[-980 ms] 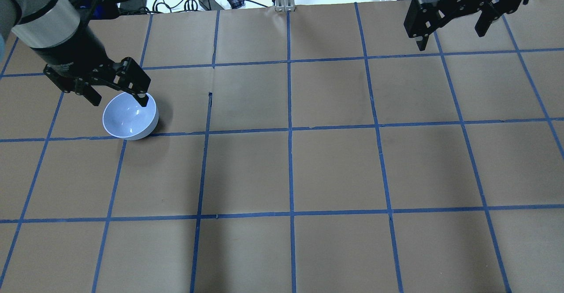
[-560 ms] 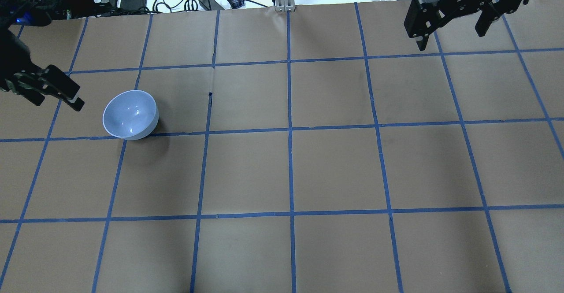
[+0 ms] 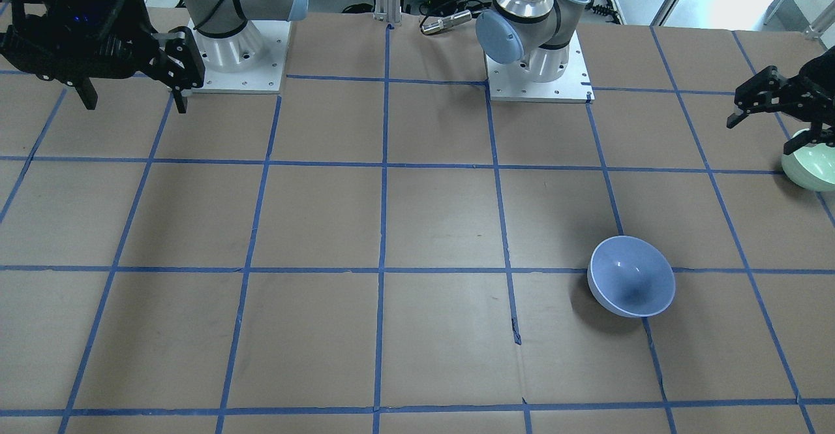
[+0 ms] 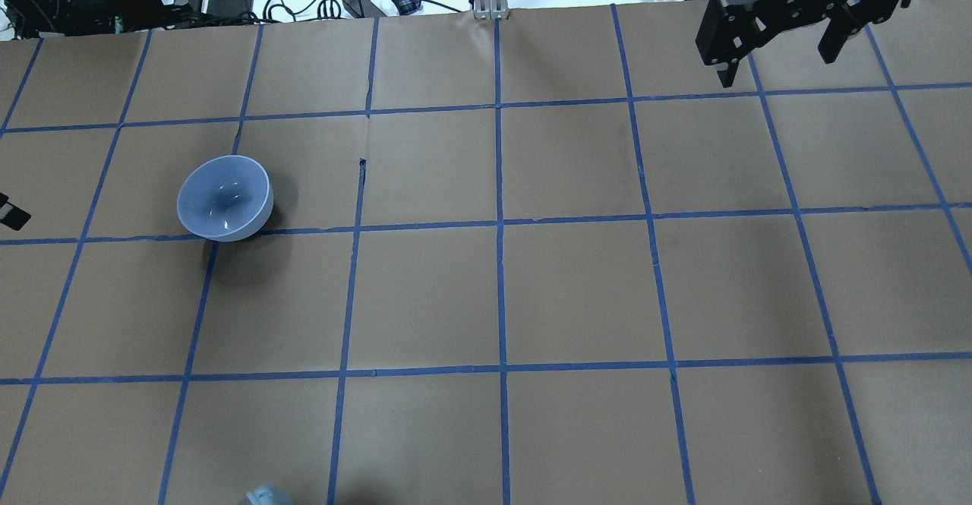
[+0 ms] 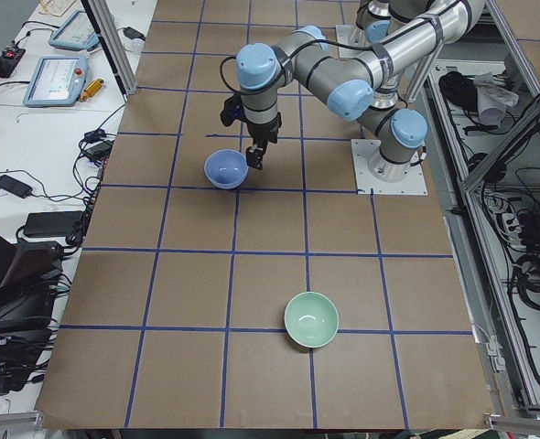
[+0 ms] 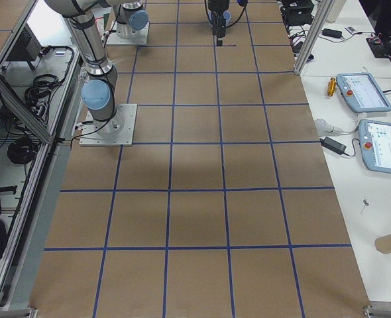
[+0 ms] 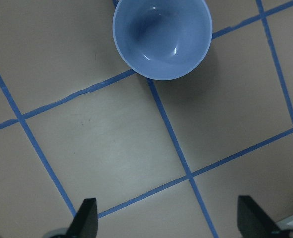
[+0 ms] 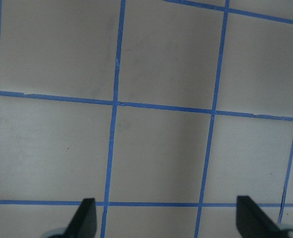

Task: Stack green bowl on blue bowl
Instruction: 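Move the left arm back toward the robot, out of view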

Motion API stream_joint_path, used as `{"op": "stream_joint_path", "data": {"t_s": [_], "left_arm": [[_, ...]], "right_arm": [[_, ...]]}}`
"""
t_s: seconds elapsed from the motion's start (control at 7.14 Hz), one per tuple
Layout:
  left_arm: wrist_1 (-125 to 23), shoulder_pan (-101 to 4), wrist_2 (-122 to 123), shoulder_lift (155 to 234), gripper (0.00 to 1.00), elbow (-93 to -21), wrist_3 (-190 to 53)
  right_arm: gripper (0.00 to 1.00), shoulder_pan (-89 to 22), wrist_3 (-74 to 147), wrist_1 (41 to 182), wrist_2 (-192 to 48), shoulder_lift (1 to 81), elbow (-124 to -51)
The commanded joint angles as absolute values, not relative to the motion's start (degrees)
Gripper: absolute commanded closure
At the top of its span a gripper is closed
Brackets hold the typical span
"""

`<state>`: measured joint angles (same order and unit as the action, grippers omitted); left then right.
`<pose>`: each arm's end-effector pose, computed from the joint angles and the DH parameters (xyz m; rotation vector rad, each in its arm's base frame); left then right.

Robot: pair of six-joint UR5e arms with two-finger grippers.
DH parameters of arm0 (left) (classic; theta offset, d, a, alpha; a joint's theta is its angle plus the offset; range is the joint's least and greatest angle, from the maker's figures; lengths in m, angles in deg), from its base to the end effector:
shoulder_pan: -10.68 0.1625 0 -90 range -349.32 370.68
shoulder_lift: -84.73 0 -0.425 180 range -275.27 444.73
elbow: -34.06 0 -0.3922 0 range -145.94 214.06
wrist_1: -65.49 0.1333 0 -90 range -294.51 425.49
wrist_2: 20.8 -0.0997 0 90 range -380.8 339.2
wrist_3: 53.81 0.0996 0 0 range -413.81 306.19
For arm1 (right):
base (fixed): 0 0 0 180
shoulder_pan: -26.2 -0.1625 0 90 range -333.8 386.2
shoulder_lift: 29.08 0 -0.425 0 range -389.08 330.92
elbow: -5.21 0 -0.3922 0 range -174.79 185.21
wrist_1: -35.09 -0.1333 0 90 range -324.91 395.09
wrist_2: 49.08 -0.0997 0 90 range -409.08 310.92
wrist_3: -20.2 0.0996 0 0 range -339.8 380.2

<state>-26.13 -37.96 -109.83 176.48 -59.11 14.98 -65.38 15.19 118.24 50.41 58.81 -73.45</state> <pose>0.2234 -0.4581 0.4434 -0.7187 -2.9511 -0.0783 0.1308 -0.5030 0.5561 0.1658 -2.9697 0.0544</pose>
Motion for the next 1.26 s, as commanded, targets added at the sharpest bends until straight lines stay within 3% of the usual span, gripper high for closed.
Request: {"op": "stream_joint_path", "data": {"t_s": [0.0,0.42,1.12], "left_arm": [[-21.47,-29.87,-109.83,178.67,0.00,-61.55,29.18],[-12.66,-20.99,-115.01,181.04,0.00,-66.57,42.64],[-2.92,-9.55,-114.84,187.19,0.00,-67.45,67.88]], "right_arm": [[0.00,-65.39,15.19,118.24,50.41,58.81,-73.45],[0.00,-65.39,15.19,118.24,50.41,58.81,-73.45],[0.00,-65.39,15.19,118.24,50.41,58.81,-73.45]]}}
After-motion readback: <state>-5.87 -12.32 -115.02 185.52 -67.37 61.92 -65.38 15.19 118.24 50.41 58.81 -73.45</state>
